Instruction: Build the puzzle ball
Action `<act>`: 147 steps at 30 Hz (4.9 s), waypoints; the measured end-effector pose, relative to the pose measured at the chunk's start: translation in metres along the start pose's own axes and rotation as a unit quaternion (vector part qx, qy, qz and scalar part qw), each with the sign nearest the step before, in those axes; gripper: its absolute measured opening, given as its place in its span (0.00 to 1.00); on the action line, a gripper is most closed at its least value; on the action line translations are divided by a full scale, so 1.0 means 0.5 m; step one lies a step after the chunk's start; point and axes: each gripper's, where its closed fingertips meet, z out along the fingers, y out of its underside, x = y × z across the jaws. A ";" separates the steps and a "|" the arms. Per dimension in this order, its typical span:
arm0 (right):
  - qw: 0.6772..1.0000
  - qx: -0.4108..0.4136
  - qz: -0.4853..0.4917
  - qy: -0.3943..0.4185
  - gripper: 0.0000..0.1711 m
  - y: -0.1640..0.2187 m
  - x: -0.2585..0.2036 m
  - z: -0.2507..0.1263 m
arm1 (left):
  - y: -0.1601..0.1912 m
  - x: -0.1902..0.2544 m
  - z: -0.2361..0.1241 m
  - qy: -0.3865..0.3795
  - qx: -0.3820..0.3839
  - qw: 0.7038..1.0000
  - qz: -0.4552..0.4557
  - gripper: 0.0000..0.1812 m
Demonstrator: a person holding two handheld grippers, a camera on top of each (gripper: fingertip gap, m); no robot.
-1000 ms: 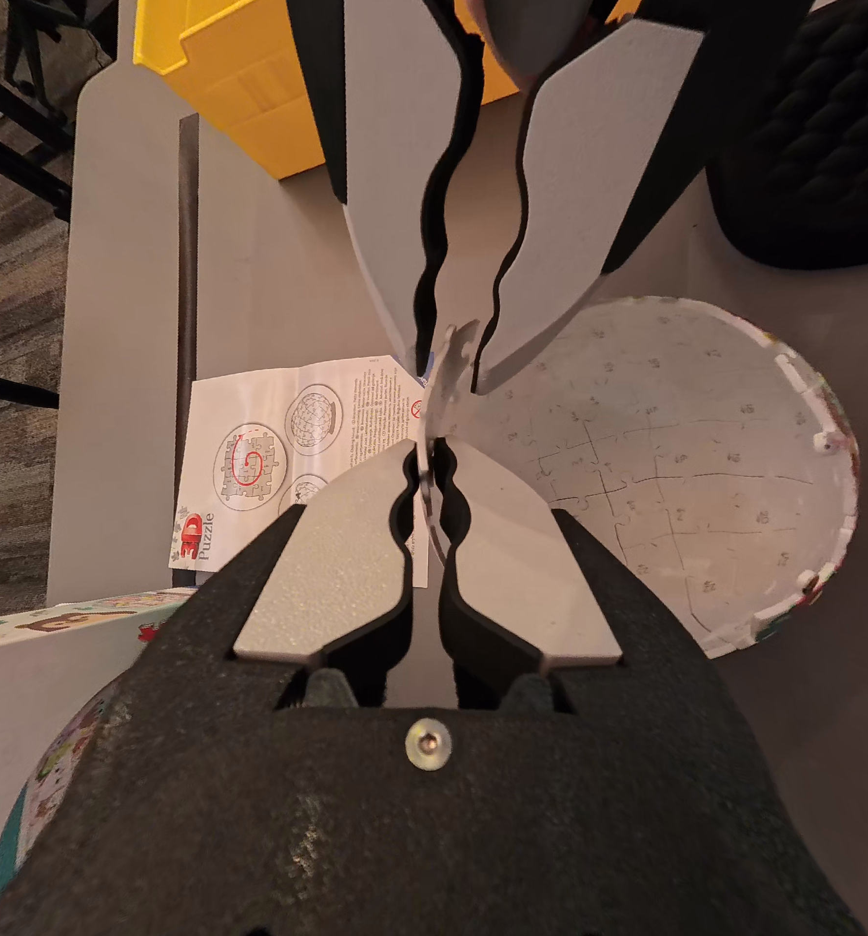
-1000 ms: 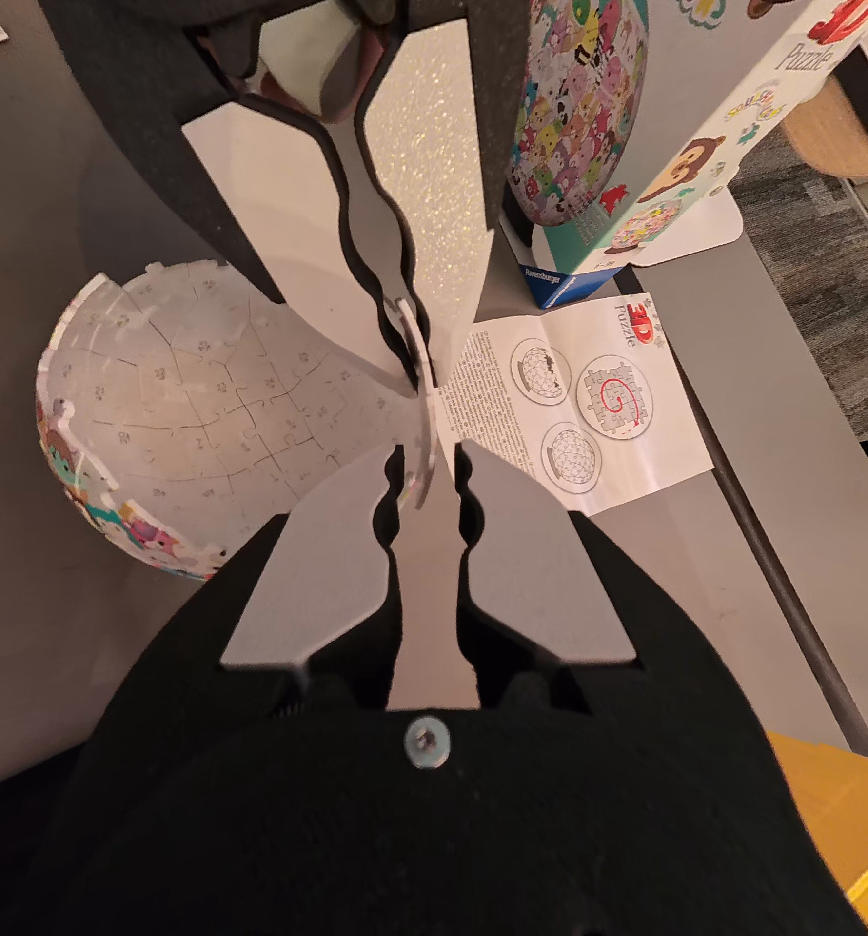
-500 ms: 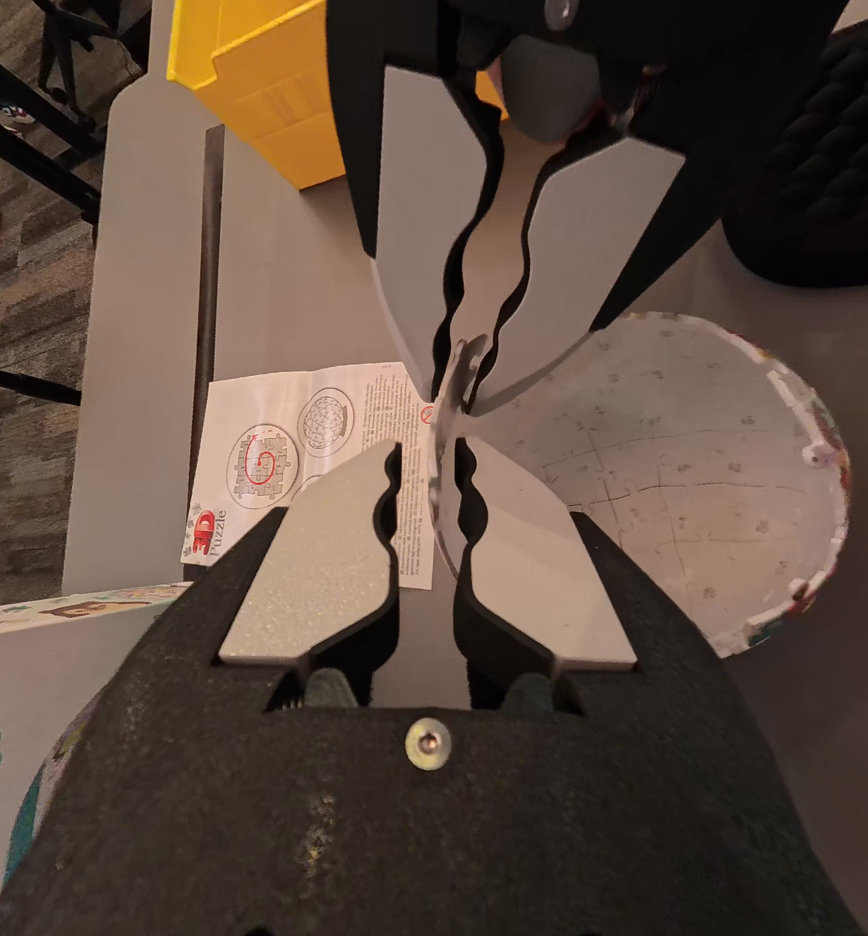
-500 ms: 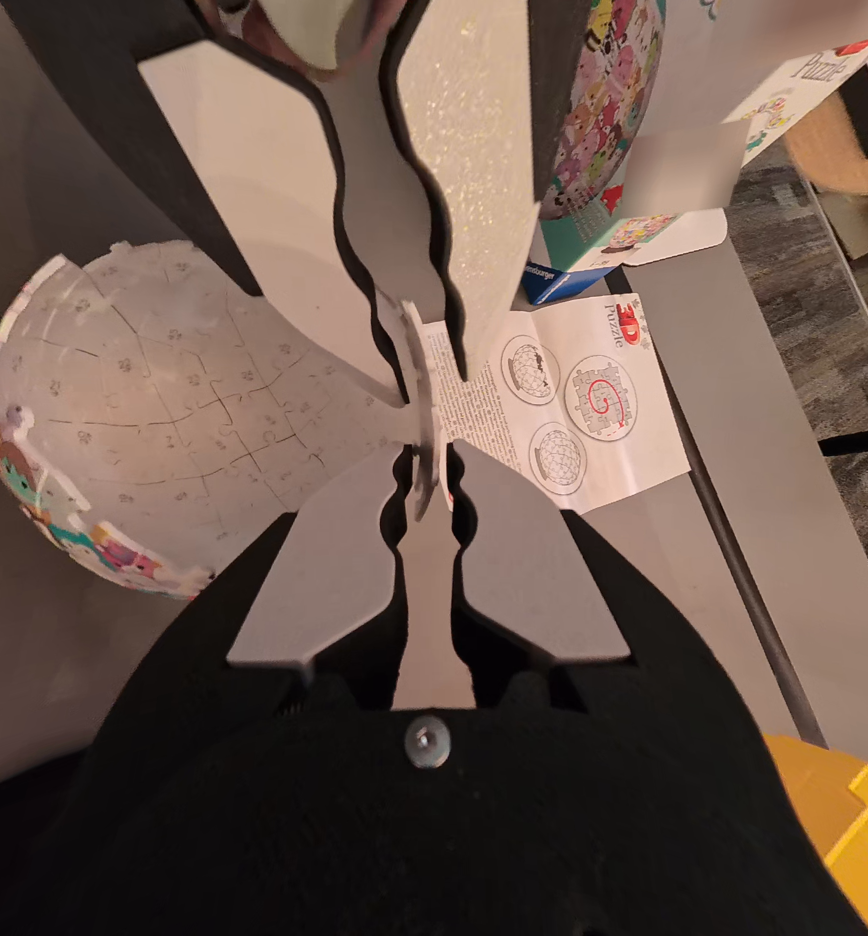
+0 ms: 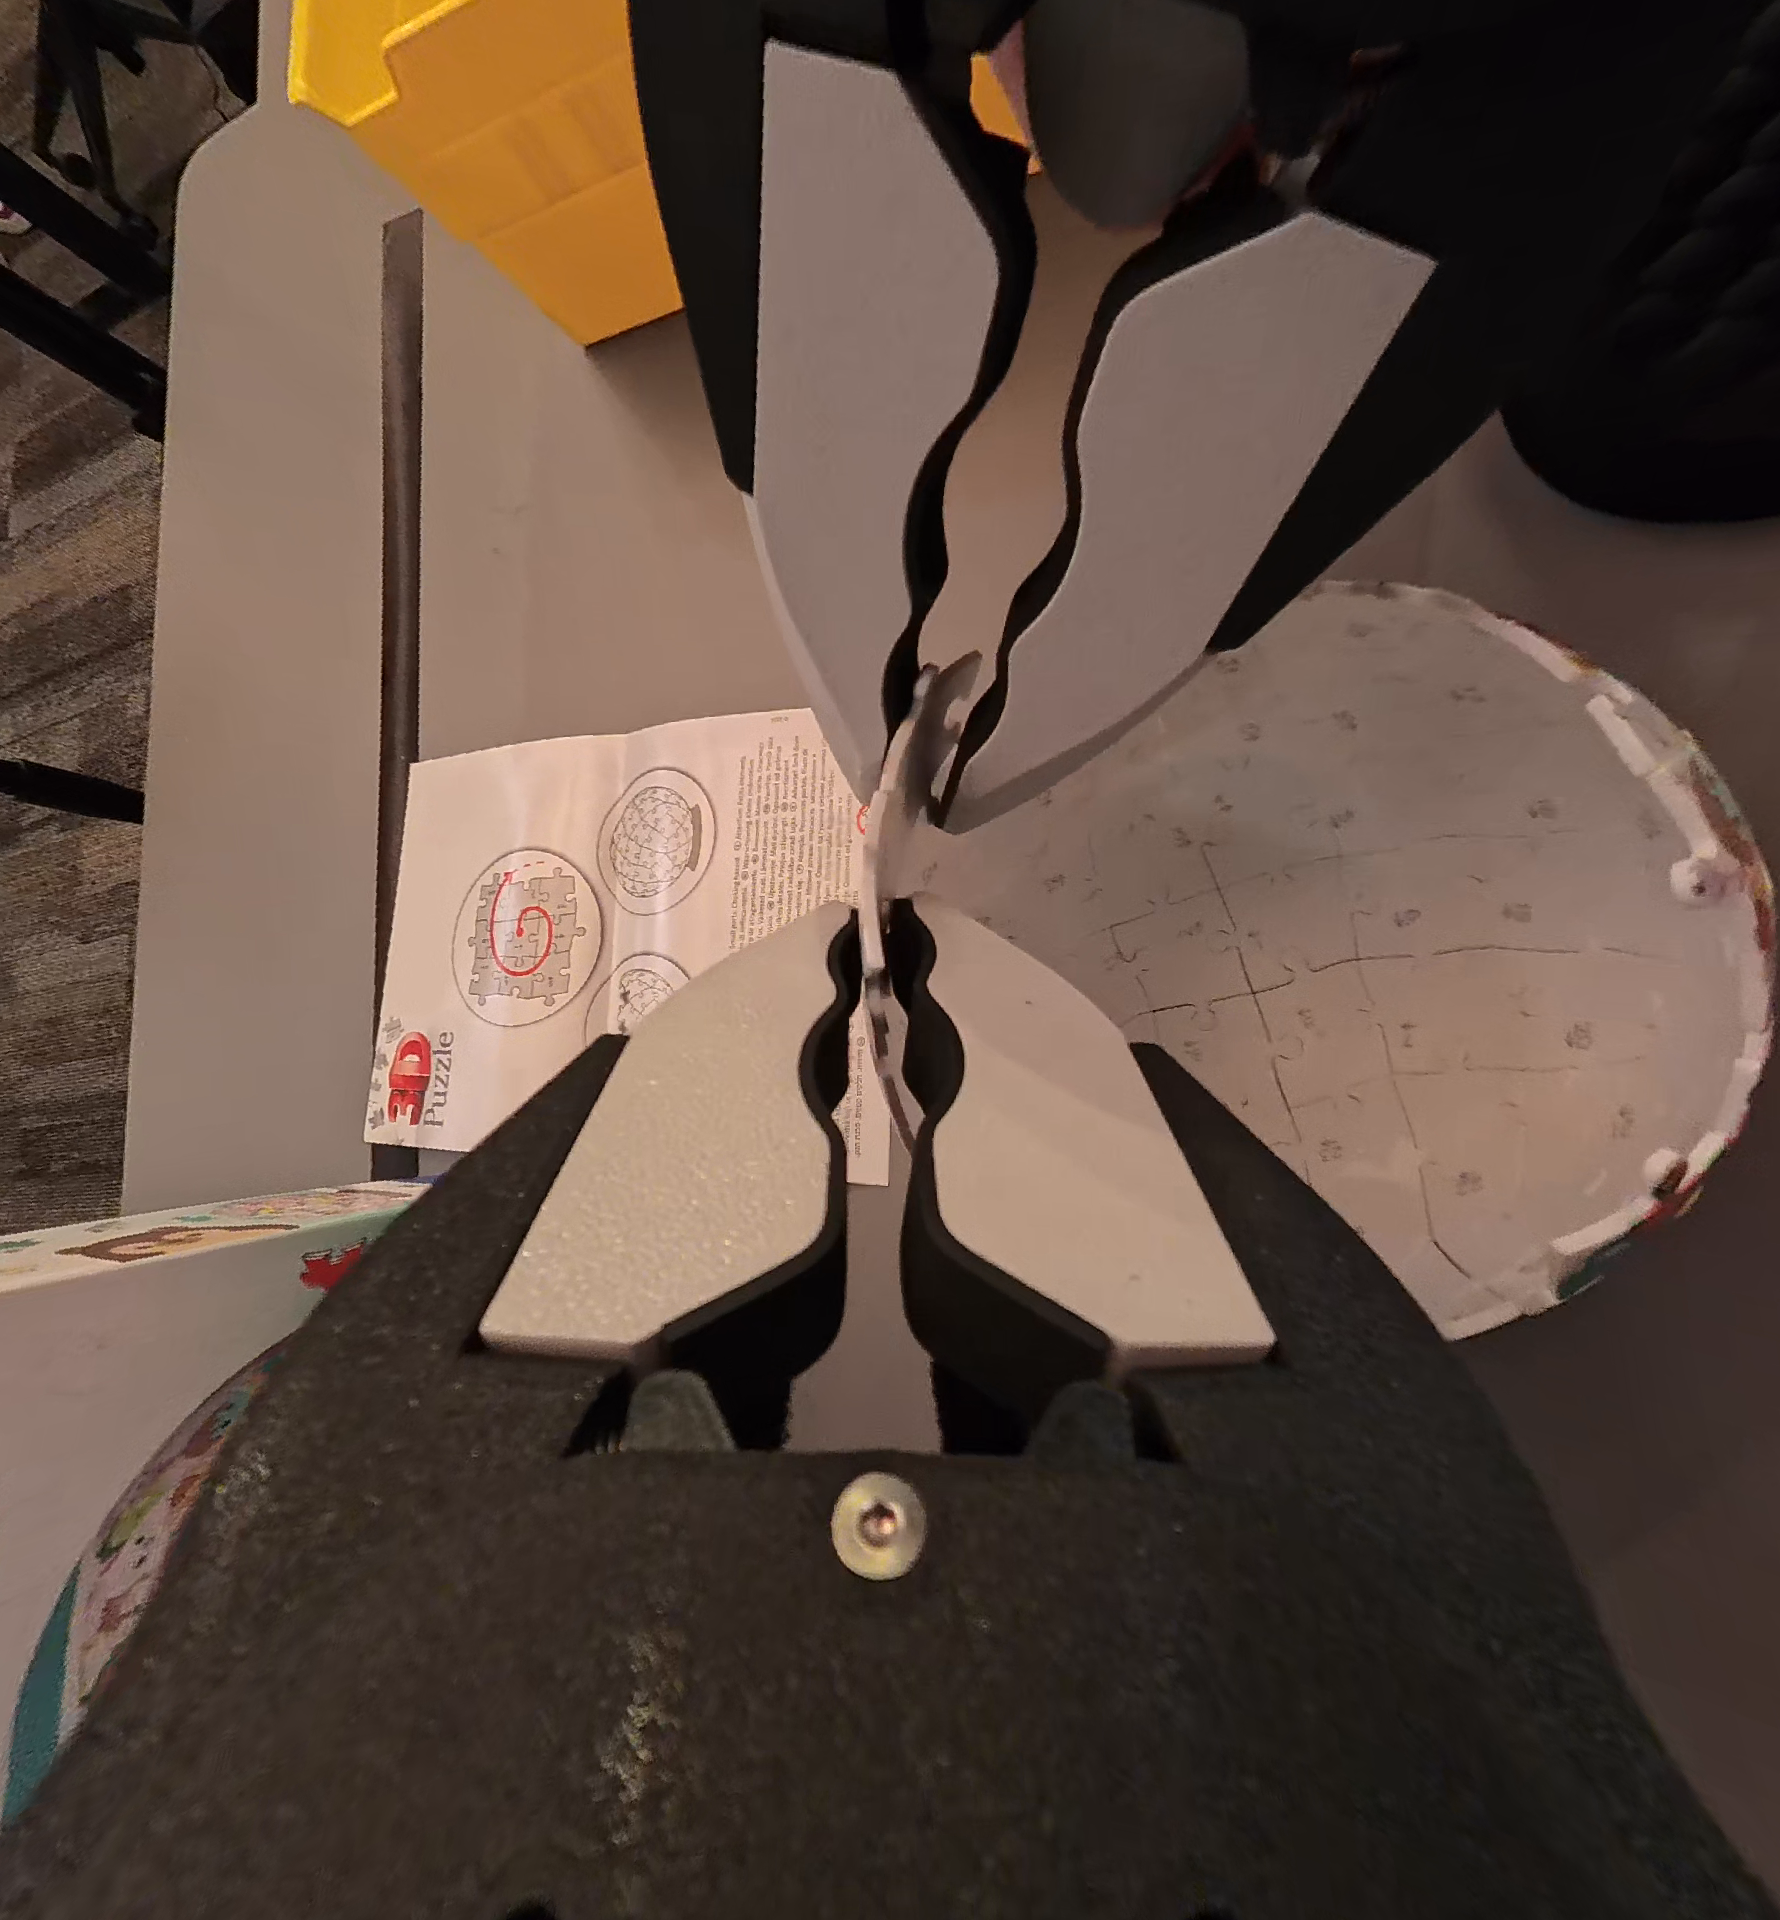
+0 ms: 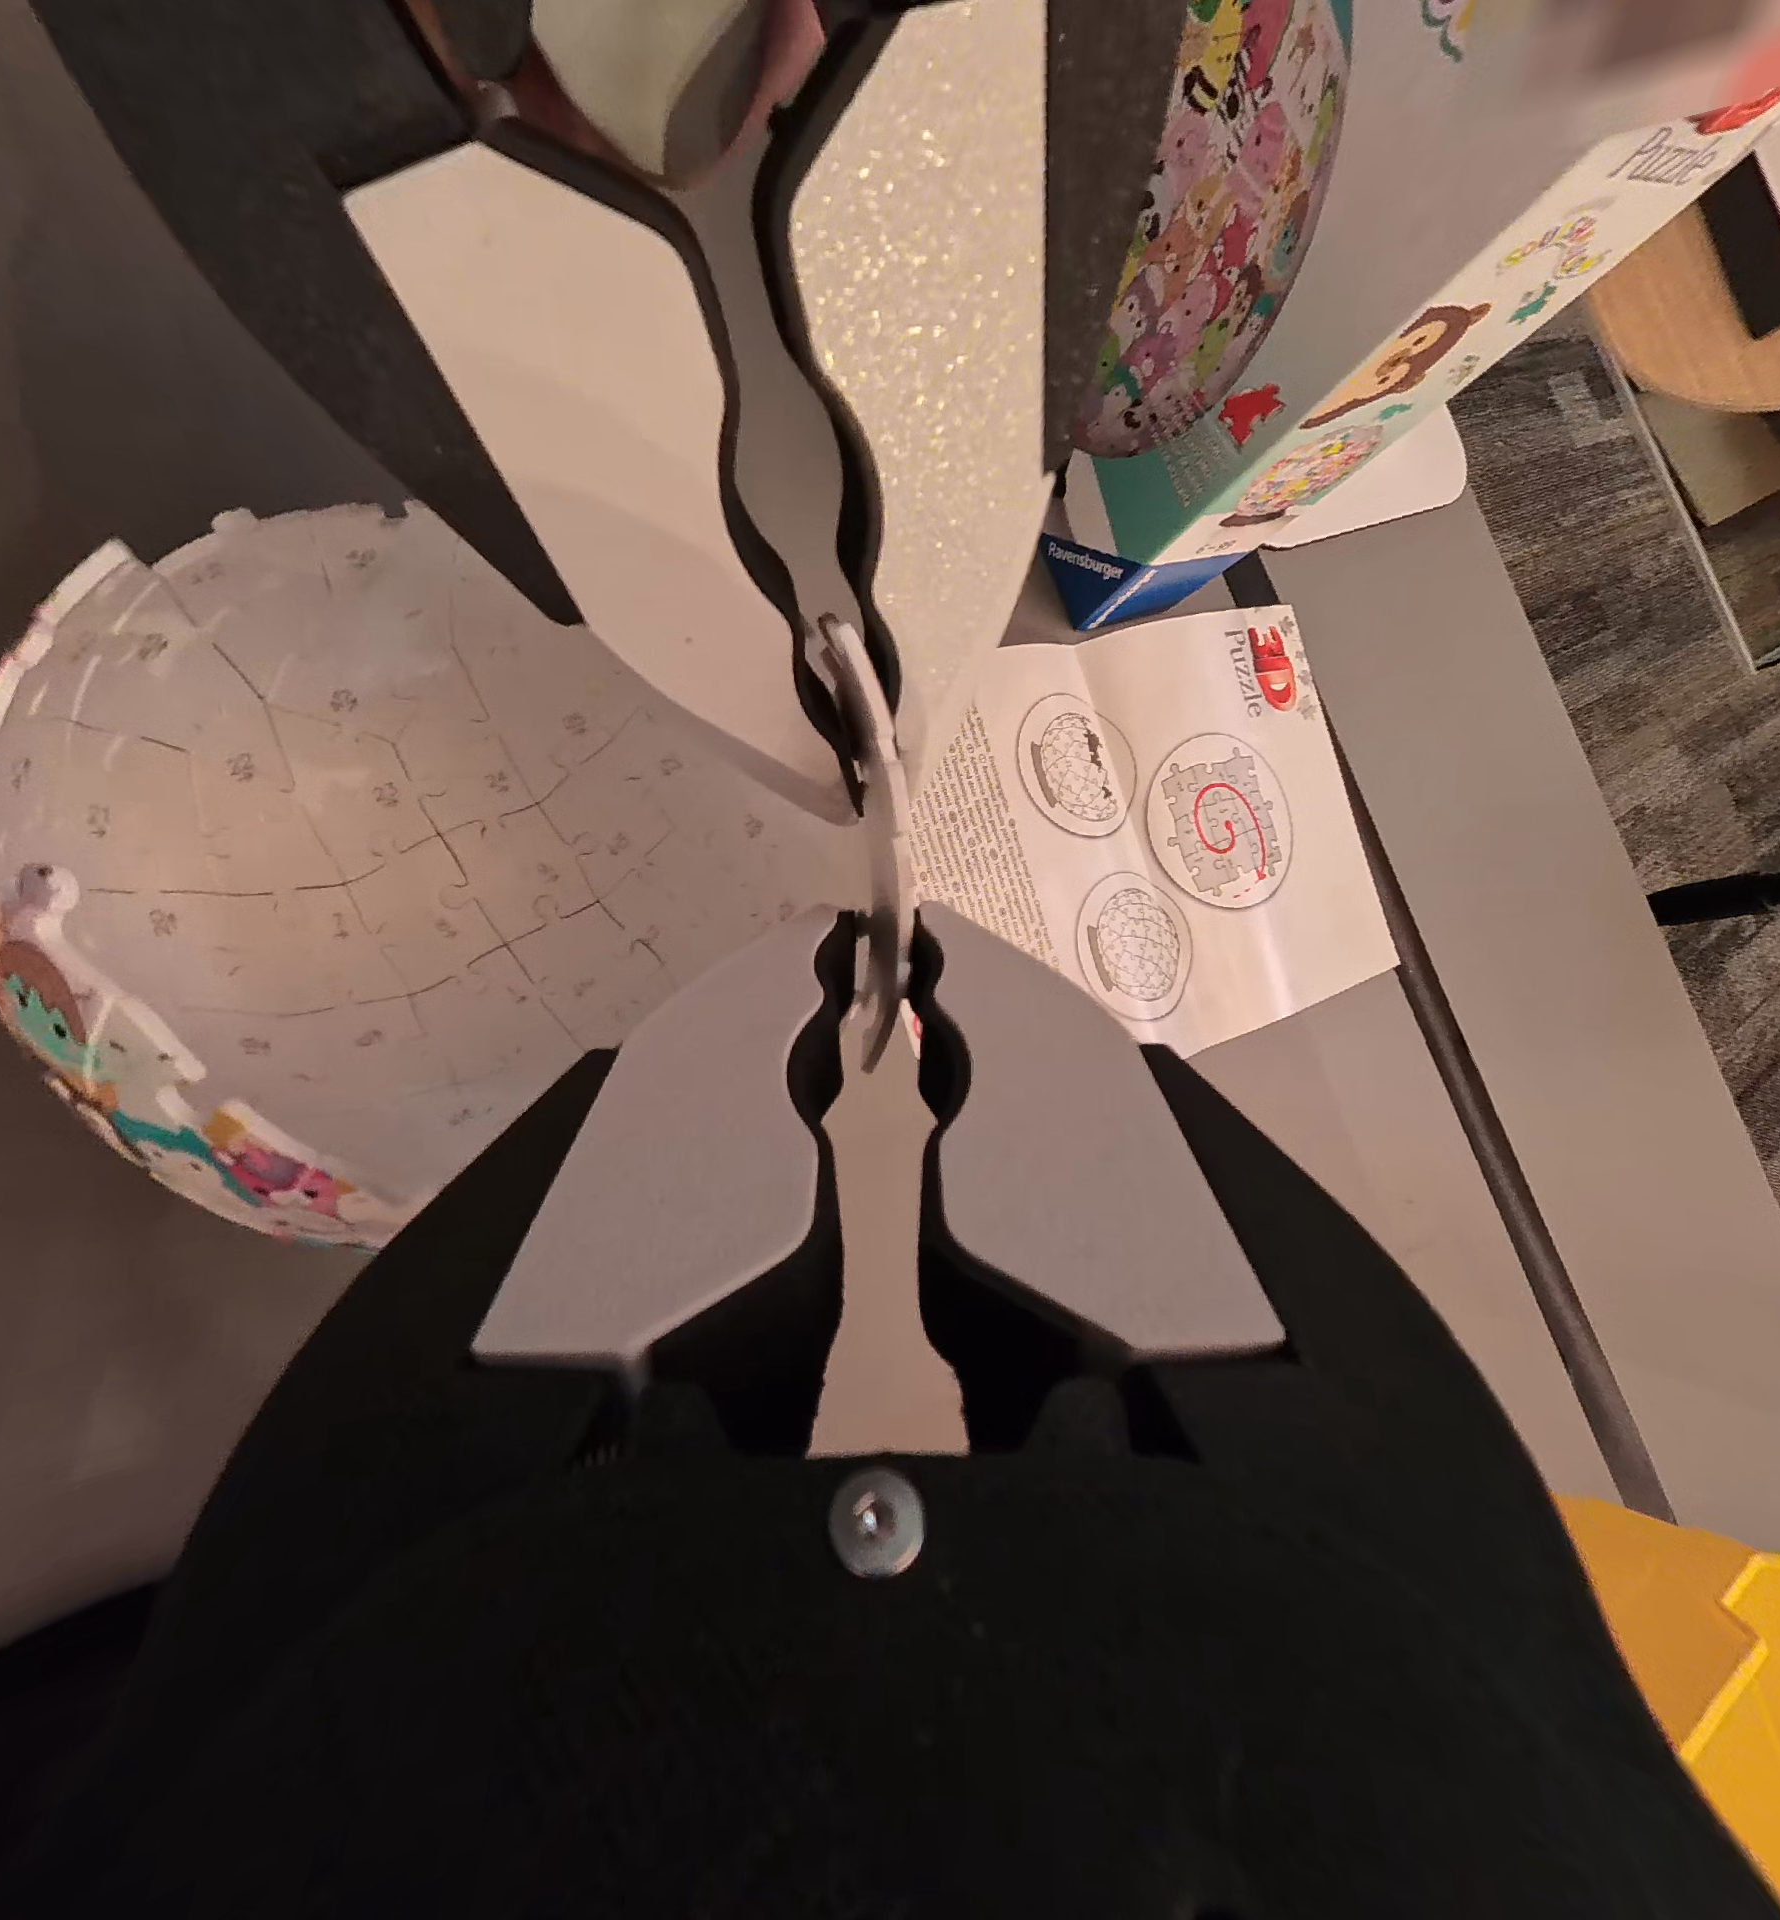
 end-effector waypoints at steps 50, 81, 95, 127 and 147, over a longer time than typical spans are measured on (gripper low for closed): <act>0.998 -0.056 0.019 0.019 0.07 0.011 0.004 -0.002 | -0.008 -0.002 0.004 -0.011 0.002 1.000 0.014 0.02; 0.997 -0.028 0.072 0.026 0.13 0.000 0.005 -0.013 | -0.009 -0.007 0.006 -0.023 0.003 1.000 0.013 0.02; 0.998 0.004 0.059 0.010 0.13 0.000 0.012 -0.019 | -0.007 -0.007 0.005 -0.022 0.004 1.000 0.002 0.02; 0.993 0.013 0.118 0.019 0.14 -0.003 0.020 -0.079 | -0.006 -0.005 0.007 -0.021 -0.003 1.000 -0.004 0.02; 0.991 -0.064 0.110 0.032 0.05 0.033 -0.004 -0.022 | -0.004 -0.005 0.007 -0.024 -0.003 1.000 0.001 0.01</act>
